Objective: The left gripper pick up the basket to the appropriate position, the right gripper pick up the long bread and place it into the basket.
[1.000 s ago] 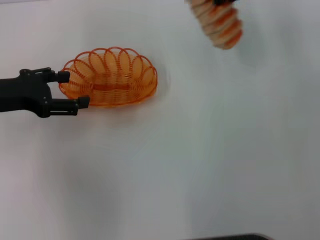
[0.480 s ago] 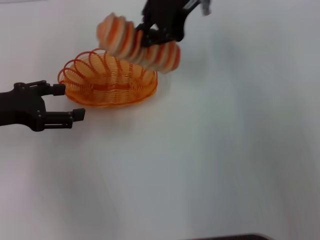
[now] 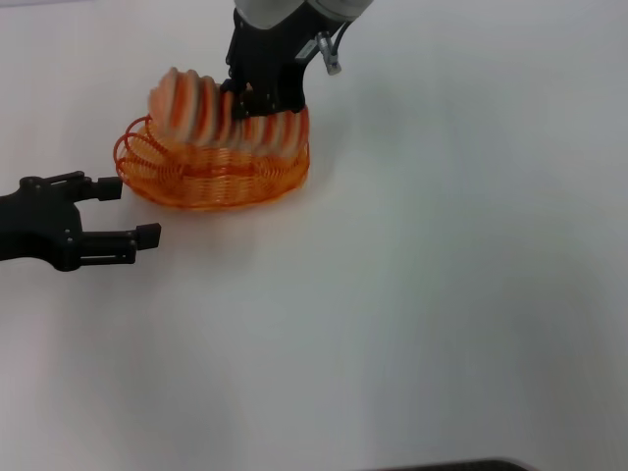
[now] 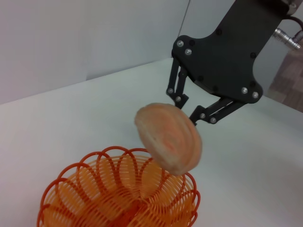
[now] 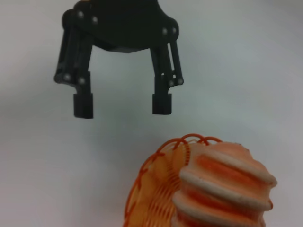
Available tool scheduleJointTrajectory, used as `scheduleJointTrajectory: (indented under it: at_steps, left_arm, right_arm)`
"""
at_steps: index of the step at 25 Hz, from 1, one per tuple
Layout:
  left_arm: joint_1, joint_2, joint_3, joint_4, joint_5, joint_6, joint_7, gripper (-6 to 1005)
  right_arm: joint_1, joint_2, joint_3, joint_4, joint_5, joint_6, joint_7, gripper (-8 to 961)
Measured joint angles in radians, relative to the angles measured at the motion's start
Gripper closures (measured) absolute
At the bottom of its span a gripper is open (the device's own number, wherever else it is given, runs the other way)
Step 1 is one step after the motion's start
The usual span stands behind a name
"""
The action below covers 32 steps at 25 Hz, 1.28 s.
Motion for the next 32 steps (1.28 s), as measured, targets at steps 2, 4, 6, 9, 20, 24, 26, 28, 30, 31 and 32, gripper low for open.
scheduleJointTrajectory:
  at_steps: [2, 4, 6, 9, 20, 24, 26, 28, 30, 31, 32]
  left_arm:
    - [0.001, 0.0, -0.001, 0.0, 0.0, 0.0, 0.0, 99]
    - [0.002, 0.0, -0.001, -0.001, 0.0, 0.0, 0.0, 99]
    - [0.002, 0.0, -0.002, -0.003, 0.0, -0.004, 0.0, 99]
    - [0.003, 0.0, -0.002, -0.006, 0.0, -0.007, 0.0, 99]
    - [0.002, 0.004, -0.03, -0.005, 0.0, -0.012, 0.004, 99]
    - [0.001, 0.01, -0.058, -0.005, 0.0, -0.031, 0.008, 99]
    - [0.001, 0.013, -0.072, -0.004, 0.0, -0.039, 0.008, 99]
    - [-0.001, 0.014, -0.077, -0.002, 0.0, -0.044, 0.008, 99]
    - [-0.002, 0.014, -0.078, -0.001, 0.0, -0.045, 0.008, 99]
    - [-0.005, 0.015, -0.078, -0.001, 0.0, -0.048, 0.008, 99]
    - [-0.007, 0.015, -0.078, 0.0, 0.0, -0.047, 0.008, 99]
  right_arm:
    - [0.006, 0.001, -0.001, 0.014, 0.006, 0.022, -0.004, 698]
    - [0.01, 0.003, -0.002, 0.025, 0.017, 0.04, -0.005, 689]
    - [0.011, 0.003, -0.005, 0.031, 0.03, 0.047, -0.008, 681]
    - [0.007, 0.003, -0.008, 0.032, 0.05, 0.048, -0.02, 668]
    - [-0.064, -0.009, 0.012, -0.021, 0.138, 0.048, -0.023, 383]
    - [-0.2, -0.012, 0.082, -0.165, 0.226, -0.014, -0.015, 377]
    - [-0.27, -0.013, 0.132, -0.221, 0.273, -0.073, -0.008, 379]
    - [-0.347, -0.018, 0.199, -0.261, 0.328, -0.153, -0.004, 380]
    - [-0.41, -0.03, 0.259, -0.27, 0.378, -0.234, -0.005, 381]
    - [-0.448, -0.039, 0.295, -0.27, 0.409, -0.288, -0.008, 382]
    - [-0.483, -0.048, 0.327, -0.268, 0.434, -0.333, -0.013, 383]
